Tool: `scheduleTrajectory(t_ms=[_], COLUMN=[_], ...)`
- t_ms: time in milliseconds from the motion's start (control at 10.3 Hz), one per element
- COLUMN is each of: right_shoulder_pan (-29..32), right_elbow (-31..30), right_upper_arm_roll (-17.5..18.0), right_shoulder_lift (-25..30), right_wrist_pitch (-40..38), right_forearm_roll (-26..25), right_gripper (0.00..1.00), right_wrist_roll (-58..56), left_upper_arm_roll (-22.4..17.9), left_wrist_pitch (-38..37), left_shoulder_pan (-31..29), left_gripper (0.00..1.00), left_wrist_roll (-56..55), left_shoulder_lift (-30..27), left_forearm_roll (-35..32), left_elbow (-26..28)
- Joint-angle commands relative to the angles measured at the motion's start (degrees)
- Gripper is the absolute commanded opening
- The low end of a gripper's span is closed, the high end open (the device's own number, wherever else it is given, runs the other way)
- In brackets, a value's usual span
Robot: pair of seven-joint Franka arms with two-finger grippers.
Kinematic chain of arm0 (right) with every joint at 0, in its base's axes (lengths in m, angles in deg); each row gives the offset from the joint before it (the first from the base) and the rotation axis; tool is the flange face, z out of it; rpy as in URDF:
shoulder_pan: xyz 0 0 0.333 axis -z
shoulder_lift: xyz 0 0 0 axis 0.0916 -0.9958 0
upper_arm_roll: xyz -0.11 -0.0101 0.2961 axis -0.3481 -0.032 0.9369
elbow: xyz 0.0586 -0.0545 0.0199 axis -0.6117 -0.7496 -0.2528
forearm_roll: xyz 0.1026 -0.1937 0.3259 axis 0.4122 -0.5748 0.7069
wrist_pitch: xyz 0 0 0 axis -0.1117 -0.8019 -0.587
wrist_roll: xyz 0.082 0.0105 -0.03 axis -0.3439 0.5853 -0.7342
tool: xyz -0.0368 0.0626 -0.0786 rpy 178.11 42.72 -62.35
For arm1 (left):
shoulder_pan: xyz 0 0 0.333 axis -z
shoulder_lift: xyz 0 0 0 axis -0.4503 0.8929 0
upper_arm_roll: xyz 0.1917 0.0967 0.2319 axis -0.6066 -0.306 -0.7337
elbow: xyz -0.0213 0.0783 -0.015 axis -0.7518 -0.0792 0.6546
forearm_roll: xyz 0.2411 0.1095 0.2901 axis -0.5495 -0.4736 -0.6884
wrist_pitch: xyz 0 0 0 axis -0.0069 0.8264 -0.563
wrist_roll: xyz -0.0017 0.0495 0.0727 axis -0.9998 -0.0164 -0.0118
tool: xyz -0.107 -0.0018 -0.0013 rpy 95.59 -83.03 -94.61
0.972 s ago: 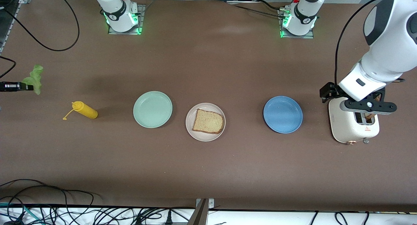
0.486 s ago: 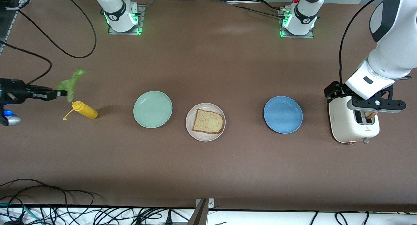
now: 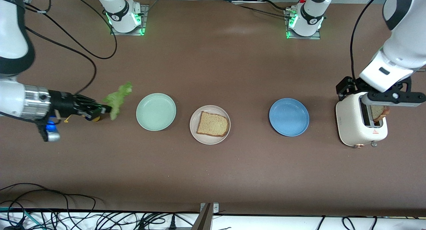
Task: Make sandwich on beige plate with both arms
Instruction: 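Carry the lettuce with the right gripper over the bread on the beige plate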
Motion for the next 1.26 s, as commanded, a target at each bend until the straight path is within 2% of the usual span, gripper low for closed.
scheduleTrajectory(t_ms=[0,97,194,292,486,778,1166], right_shoulder_pan=[-3.3,-4.7,-6.3,-7.6,-11.7,-17.0,-17.1], right_elbow=[1.5,1.5,1.5,1.5,1.5,1.7,1.2], right_upper_arm_roll=[0.0,0.0,0.0,0.0,0.0,0.1,-0.2], right_shoulder_lift=[-3.6,-4.8,-6.4,-8.5,-11.8,-16.7,-20.8], right_wrist_pitch=[7.0,10.1,12.2,14.5,20.5,26.6,26.1], right_forearm_roll=[4.0,5.9,10.1,15.2,20.4,20.8,20.0], right_gripper=[0.00,0.00,0.00,0.00,0.00,0.00,0.00], right_wrist_roll=[7.3,9.5,11.2,11.6,11.6,16.8,18.2], left_upper_arm_roll=[-3.0,-3.1,-3.1,-3.0,-3.0,-2.6,-2.8], left_wrist_pitch=[3.8,5.6,5.6,5.6,5.2,1.7,1.6], left_shoulder_pan=[2.3,2.4,2.4,2.7,4.0,4.1,3.5], left_gripper=[1.00,1.00,1.00,1.00,1.00,1.00,1.00], left_wrist_roll=[1.5,1.4,1.5,1.4,0.7,0.5,1.4], left_shoulder_lift=[-6.3,-8.6,-10.1,-11.6,-12.1,-10.9,-9.7], left_forearm_roll=[2.1,2.1,2.1,2.2,2.7,2.7,2.4], left_elbow=[8.5,11.8,13.4,14.0,14.0,12.8,12.4])
